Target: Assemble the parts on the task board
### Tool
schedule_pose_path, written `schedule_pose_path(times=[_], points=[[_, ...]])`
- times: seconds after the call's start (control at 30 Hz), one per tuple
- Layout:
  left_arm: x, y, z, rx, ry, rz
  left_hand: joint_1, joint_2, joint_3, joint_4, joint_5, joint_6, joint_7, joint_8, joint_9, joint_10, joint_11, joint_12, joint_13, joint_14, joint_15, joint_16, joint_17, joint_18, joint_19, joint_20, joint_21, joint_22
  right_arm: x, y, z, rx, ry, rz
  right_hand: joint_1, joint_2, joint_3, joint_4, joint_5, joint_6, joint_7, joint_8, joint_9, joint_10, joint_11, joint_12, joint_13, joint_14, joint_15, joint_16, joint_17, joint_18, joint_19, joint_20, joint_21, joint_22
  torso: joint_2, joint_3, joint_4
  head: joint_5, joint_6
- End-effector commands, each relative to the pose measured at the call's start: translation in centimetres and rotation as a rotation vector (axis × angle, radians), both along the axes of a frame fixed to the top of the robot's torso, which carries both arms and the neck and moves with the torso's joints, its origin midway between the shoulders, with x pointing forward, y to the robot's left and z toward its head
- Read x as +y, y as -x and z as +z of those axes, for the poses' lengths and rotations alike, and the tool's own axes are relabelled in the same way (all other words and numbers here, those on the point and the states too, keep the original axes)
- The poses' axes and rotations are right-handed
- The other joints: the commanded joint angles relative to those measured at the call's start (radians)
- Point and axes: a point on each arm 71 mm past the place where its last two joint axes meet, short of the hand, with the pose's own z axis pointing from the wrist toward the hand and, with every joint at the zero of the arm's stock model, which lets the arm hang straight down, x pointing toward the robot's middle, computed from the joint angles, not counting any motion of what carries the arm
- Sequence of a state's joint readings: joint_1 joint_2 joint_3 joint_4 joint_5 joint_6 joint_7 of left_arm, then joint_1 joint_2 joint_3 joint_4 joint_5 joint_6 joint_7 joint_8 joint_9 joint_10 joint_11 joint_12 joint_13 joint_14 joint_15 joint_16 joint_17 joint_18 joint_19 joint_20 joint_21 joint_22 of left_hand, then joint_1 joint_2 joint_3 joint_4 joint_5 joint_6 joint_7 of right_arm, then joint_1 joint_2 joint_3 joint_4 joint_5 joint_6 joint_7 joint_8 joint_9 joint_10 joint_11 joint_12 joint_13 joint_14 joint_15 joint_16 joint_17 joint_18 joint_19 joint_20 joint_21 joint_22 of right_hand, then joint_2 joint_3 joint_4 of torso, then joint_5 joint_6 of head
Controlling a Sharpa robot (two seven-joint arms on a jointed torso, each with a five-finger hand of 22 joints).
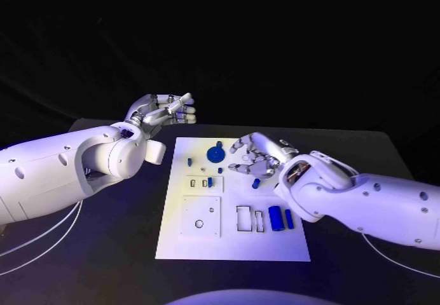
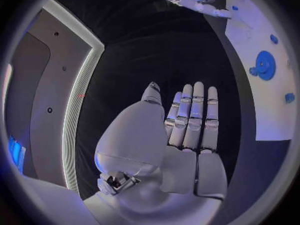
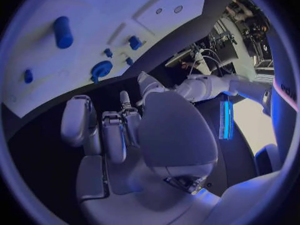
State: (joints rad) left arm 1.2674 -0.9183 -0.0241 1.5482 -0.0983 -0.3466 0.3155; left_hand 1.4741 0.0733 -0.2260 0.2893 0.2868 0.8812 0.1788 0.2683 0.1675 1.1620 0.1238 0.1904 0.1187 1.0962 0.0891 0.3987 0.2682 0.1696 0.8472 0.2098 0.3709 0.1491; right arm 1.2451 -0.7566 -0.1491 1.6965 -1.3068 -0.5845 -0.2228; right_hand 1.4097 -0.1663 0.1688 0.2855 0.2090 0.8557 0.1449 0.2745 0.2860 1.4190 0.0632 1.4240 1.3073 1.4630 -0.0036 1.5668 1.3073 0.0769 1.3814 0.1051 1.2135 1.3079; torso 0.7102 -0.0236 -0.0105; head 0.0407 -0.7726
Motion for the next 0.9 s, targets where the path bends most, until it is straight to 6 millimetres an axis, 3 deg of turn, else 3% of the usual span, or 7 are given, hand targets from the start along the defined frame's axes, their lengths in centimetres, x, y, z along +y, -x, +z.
schedule_pose_path(times=[0.03, 0.23, 0.3, 0.4, 0.5, 0.67, 0.9], points=[[-0.9, 0.1, -1.0, 0.073, -0.130, -0.130, -0.011, 0.012, -0.034, 0.002, 0.000, 0.037, -0.026, 0.027, 0.028, 0.078, -0.035, 0.044, 0.029, 0.072, -0.037, 0.087, 0.064, 0.016, 0.069, -0.034, 0.045, 0.018, -1.9, -0.2, 0.2, 0.214, -0.195, 0.007, 0.000, 0.011, 0.006, 0.000, -0.001, 0.008, 0.000, 0.004, 0.002, -0.007, 0.001, -0.004, 0.060, 0.100, -0.002, -0.006, 0.233, 0.014, -0.008, -0.004, -0.007, 0.007, -0.016, 0.0023, -0.0046, 0.006, -0.005], [-1.6, 0.3, -2.4, 0.191, -0.321, -0.228, -0.034, 0.052, -0.093, 0.002, 0.022, 0.024, -0.069, 0.052, 0.079, 0.222, -0.094, 0.172, 0.146, 0.276, -0.117, 0.371, 0.237, 0.015, 0.289, -0.123, 0.231, 0.110, -5.2, -0.9, 0.8, 0.256, -0.252, -0.025, 0.009, 0.011, 0.022, -0.005, 0.014, 0.009, -0.001, 0.008, 0.009, -0.025, -0.001, -0.020, 0.041, 0.092, -0.004, -0.018, 0.204, 0.024, -0.034, -0.006, -0.057, -0.025, -0.029, 0.0086, -0.0085, 0.015, -0.009], [-1.8, 0.4, -2.9, 0.229, -0.402, -0.243, 0.012, 0.057, -0.091, 0.004, 0.051, 0.040, -0.091, 0.063, 0.099, 0.294, -0.127, 0.301, 0.257, 0.392, -0.151, 0.762, 0.659, 0.016, 0.377, -0.164, 0.359, 0.189, -6.2, -1.1, 0.9, 0.255, -0.262, -0.040, 0.011, 0.011, 0.024, -0.006, 0.015, 0.008, -0.001, 0.008, 0.010, -0.027, -0.001, -0.021, 0.039, 0.092, -0.004, -0.018, 0.204, 0.025, -0.036, -0.006, -0.060, -0.027, -0.032, 0.0119, -0.0090, 0.020, -0.012], [-2.0, 0.6, -3.5, 0.287, -0.506, -0.263, 0.008, 0.070, -0.102, 0.002, 0.049, 0.095, -0.116, 0.071, 0.123, 0.302, -0.148, 0.600, 0.584, 0.415, -0.166, 0.954, 0.898, -0.017, 0.406, -0.180, 0.594, 0.468, -7.3, -1.3, 1.0, 0.251, -0.269, -0.059, 0.011, 0.011, 0.026, -0.006, 0.016, 0.007, -0.001, 0.008, 0.010, -0.027, -0.001, -0.021, 0.039, 0.092, -0.004, -0.018, 0.204, 0.025, -0.036, -0.006, -0.061, -0.027, -0.037, 0.0163, -0.0064, 0.023, -0.013], [-2.1, 0.7, -4.0, 0.332, -0.596, -0.283, -0.031, 0.082, -0.122, 0.003, 0.035, 0.112, -0.119, 0.071, 0.132, 0.309, -0.149, 0.705, 0.703, 0.427, -0.168, 1.009, 0.983, -0.032, 0.416, -0.179, 0.674, 0.571, -8.1, -1.6, 1.0, 0.243, -0.269, -0.078, 0.012, 0.011, 0.026, -0.006, 0.016, 0.007, 0.000, 0.008, 0.010, -0.027, -0.001, -0.022, 0.039, 0.092, -0.004, -0.018, 0.203, 0.025, -0.036, -0.006, -0.061, -0.027, -0.040, 0.0195, -0.0051, 0.026, -0.016], [-2.8, 0.8, -4.2, 0.362, -0.751, -0.317, -0.171, 0.065, -0.216, 0.007, 0.436, 0.125, -0.145, 0.177, 0.277, 0.299, -0.175, 0.886, 0.912, 0.441, -0.183, 1.083, 1.103, -0.039, 0.393, -0.193, 0.780, 0.703, -9.0, -2.0, 1.0, 0.237, -0.264, -0.095, 0.009, 0.005, 0.030, -0.004, 0.029, 0.002, 0.001, 0.006, 0.012, -0.027, 0.000, -0.021, 0.040, 0.092, -0.004, -0.019, 0.203, 0.025, -0.037, -0.006, -0.064, -0.028, -0.044, 0.0242, -0.0012, 0.026, -0.019], [-3.8, 0.9, -4.7, 0.373, -0.990, -0.373, -0.253, 0.088, -0.233, 0.007, 0.449, 0.057, -0.178, 0.379, 0.609, 0.316, -0.194, 1.040, 1.084, 0.455, -0.204, 1.130, 1.199, -0.046, 0.381, -0.208, 0.823, 0.776, -9.4, -2.1, 1.0, 0.237, -0.246, -0.087, -0.005, 0.000, 0.031, 0.001, 0.045, -0.001, 0.001, 0.006, 0.015, -0.026, 0.001, -0.020, 0.041, 0.092, -0.003, -0.019, 0.203, 0.025, -0.038, -0.006, -0.068, -0.030, -0.043, 0.0255, -0.0025, 0.026, -0.025]])
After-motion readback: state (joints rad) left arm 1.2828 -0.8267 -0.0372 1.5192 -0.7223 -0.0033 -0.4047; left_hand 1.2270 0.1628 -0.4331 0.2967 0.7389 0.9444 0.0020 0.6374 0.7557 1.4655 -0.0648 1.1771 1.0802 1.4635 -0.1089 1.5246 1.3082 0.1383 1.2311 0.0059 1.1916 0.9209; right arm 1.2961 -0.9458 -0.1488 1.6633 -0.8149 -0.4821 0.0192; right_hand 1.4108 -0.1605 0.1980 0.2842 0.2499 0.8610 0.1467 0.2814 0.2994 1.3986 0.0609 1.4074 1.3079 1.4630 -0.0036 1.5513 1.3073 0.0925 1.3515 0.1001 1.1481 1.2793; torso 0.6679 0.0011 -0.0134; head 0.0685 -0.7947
